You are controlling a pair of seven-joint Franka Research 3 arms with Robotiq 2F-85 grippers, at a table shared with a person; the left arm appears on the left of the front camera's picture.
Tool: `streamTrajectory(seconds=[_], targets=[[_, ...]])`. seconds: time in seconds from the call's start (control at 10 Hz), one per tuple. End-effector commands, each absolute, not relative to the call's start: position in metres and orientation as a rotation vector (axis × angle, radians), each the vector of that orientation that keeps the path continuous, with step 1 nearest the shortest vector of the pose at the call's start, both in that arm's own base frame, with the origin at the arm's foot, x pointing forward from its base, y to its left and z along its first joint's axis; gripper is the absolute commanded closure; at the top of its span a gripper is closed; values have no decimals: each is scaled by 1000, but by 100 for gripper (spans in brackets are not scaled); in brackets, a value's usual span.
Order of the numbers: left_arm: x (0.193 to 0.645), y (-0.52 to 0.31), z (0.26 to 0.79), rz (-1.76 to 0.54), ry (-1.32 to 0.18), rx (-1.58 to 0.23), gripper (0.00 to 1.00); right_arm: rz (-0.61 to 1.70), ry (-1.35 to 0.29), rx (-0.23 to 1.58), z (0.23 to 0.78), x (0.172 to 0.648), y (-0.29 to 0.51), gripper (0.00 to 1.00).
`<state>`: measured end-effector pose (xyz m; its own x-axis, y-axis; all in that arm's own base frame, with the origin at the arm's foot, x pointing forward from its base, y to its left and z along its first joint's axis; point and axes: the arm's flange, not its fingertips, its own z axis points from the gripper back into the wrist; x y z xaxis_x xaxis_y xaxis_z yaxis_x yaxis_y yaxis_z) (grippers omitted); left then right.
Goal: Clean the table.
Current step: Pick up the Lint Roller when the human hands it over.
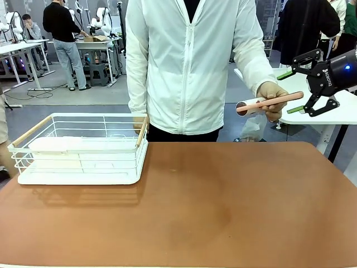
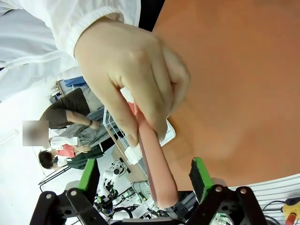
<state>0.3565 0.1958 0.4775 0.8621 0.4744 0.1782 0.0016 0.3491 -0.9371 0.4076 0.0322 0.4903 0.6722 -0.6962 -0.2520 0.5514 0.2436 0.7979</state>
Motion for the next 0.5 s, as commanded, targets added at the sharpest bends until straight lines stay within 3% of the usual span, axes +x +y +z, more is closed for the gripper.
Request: streamTrajectory(seconds=[0.0,0.4], targets=[[355,197,479,310,-473,-1205,0,-871,-198,1018,483,415,45,0],[355,197,479,310,-473,-1205,0,-870,-224,1015,477,420,49,0]])
